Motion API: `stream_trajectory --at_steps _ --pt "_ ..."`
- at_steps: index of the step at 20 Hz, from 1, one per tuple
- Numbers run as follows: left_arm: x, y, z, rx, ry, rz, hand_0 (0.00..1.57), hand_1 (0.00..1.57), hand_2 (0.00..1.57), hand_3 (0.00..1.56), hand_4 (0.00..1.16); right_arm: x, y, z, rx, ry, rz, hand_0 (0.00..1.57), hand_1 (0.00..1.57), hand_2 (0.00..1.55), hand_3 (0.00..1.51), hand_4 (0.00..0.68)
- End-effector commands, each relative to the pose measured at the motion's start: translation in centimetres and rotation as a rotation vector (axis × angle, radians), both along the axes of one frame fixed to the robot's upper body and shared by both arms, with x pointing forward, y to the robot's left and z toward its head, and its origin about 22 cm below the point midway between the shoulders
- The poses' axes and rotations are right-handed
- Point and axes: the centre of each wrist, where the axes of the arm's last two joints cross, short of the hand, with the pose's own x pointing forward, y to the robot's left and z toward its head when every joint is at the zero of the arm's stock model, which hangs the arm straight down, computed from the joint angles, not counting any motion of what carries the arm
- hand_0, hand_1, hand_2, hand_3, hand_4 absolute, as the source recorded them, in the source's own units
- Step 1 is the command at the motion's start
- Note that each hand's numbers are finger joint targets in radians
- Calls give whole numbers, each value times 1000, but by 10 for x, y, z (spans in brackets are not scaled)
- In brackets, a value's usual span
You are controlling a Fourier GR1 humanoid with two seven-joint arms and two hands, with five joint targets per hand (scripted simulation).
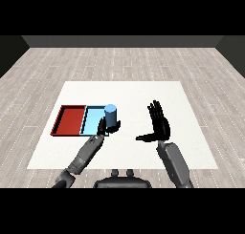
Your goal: Pick the blue can and put it in the blue box
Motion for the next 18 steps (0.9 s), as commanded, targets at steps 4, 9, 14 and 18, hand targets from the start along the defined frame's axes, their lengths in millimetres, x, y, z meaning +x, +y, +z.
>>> stream_trajectory --at_steps 4,9,14,18 --pt "18 45 3 106 23 115 1571 1571 1571 1503 1134 -19 -57 1 10 -32 -136 0 0 0 0 0" --pt "33 130 1 106 181 268 1571 1571 1571 1498 1108 -21 -54 -8 -3 13 -161 0 0 0 0 0" --pt "51 137 -1 174 296 334 1571 1571 1571 1517 1068 -18 -64 -15 -11 4 -171 0 0 0 0 0" --pt "63 152 4 221 407 403 1571 1571 1571 1486 1051 3 -64 -8 -16 16 -210 0 0 0 0 0"
